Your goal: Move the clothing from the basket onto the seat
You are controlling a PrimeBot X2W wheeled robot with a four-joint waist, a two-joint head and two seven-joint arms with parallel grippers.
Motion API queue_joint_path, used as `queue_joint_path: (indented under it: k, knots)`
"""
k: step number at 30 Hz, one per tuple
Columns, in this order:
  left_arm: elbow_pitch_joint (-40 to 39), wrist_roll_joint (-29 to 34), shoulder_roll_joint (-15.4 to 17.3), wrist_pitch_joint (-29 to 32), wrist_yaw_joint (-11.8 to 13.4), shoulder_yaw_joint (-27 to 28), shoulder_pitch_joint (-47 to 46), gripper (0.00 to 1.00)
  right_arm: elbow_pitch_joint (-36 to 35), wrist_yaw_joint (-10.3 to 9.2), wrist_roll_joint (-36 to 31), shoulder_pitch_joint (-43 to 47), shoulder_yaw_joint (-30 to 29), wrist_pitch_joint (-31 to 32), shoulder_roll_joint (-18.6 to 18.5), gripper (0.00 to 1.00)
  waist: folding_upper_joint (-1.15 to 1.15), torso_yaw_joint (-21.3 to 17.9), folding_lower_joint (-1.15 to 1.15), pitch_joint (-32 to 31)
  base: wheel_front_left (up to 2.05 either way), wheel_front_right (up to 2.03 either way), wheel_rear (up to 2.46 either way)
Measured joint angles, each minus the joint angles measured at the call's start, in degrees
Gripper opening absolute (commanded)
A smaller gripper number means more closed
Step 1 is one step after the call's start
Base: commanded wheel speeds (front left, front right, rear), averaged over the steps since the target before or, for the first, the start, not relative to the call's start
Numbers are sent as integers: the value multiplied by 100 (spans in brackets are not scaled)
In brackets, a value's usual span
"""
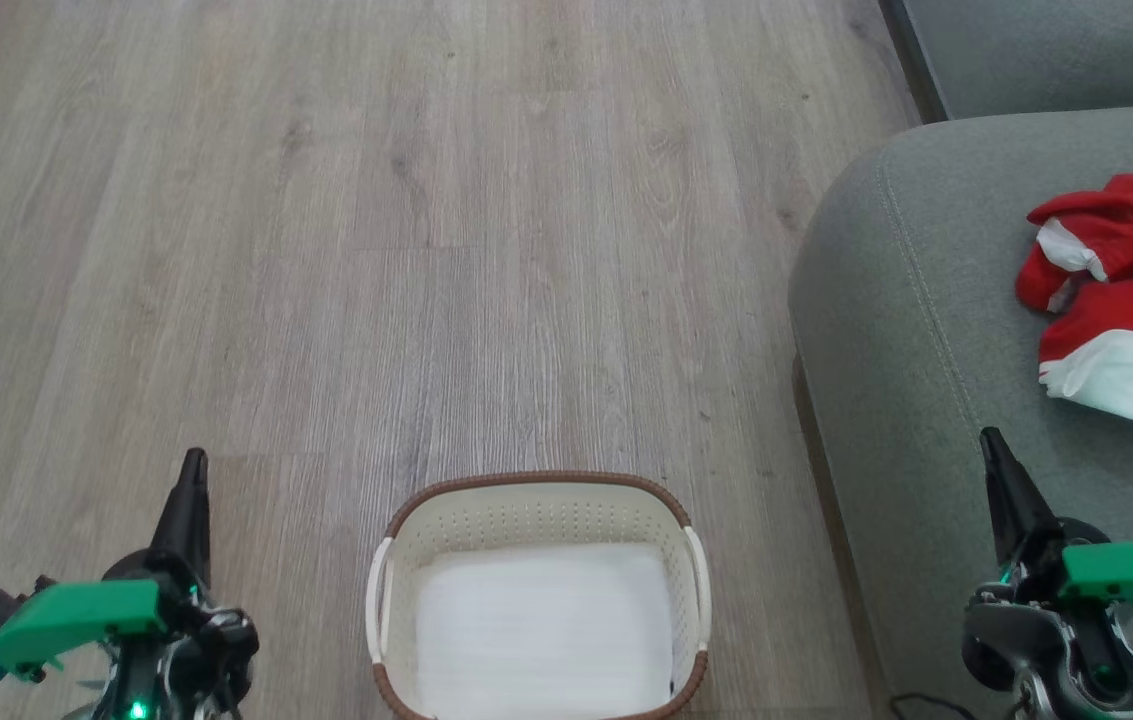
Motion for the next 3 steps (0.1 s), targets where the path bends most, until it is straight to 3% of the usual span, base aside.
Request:
queue_joint_path:
  k: [3]
  knots:
    - [0, 0, 0, 0, 0, 0, 0, 0, 0, 0, 0, 0, -1, 0, 1, 0, 0, 0, 0, 0, 0, 0, 0]
